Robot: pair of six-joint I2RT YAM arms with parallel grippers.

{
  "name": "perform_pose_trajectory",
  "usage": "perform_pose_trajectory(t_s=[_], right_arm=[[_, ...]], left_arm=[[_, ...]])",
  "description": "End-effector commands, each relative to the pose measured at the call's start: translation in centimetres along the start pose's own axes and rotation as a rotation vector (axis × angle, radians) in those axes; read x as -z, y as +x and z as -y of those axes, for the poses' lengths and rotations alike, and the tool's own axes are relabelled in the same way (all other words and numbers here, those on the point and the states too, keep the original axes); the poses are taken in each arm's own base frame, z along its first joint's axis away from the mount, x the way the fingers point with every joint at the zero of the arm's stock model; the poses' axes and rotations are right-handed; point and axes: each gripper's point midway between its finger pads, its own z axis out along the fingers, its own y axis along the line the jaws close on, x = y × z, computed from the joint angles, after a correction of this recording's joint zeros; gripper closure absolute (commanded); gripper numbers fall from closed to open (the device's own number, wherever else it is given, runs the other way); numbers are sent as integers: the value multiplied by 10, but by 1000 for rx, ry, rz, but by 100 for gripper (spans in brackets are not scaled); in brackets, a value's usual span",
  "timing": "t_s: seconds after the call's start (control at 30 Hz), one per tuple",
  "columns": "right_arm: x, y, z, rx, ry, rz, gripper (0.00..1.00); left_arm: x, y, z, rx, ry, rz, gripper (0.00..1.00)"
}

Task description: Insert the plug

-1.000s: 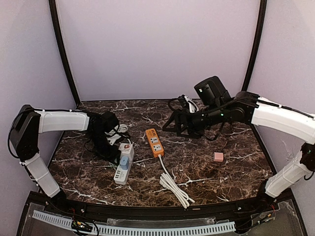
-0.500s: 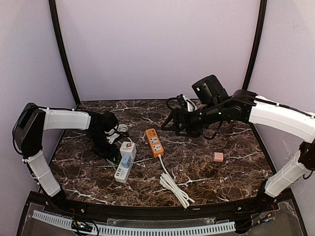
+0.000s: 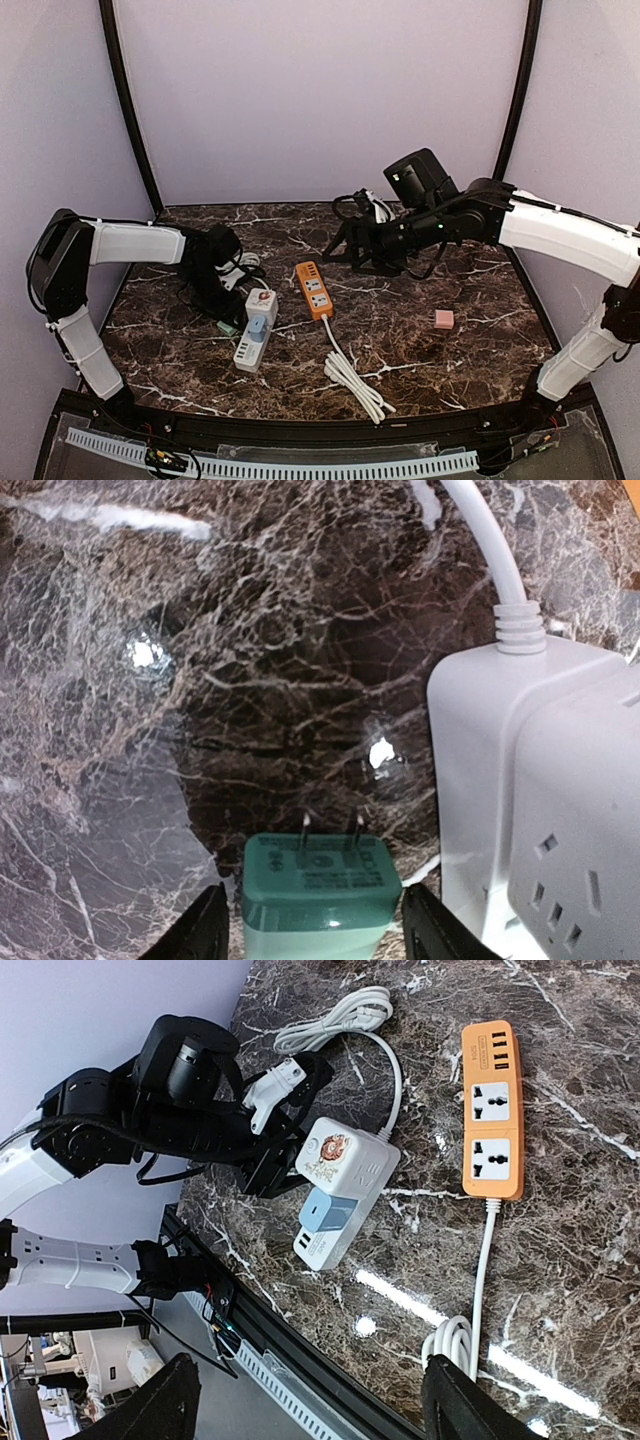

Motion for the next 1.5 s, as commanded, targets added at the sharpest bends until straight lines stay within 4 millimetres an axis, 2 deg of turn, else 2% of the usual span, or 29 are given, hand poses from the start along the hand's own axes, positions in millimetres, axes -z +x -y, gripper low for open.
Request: perform_pose_trajectory(t_s=[0.0, 0.53, 0.73, 0.97, 1.1, 1.3, 1.47], right_arm=[[1, -6, -4, 5, -7, 9, 25], [0, -3, -3, -5, -7, -1, 25], [-1, -2, -1, -6, -6, -2, 25], [-1, -1, 0, -7, -7, 0, 25], [-1, -3, -1, -4, -8, 7, 25], [0, -13, -10, 20, -23, 33, 25], [1, -25, -27, 60, -65, 68, 26]], left_arm=[[-1, -6, -5, -12, -23, 3, 43], [-1, -21, -6, -2, -29, 58, 51], [-4, -19, -6, 2, -30, 47, 54], [-1, -18, -6, 17, -28, 44, 67], [13, -19, -6, 40, -41, 68, 69], [54, -26, -4, 88, -45, 152, 70], [90, -30, 3, 142, -16, 220, 71]])
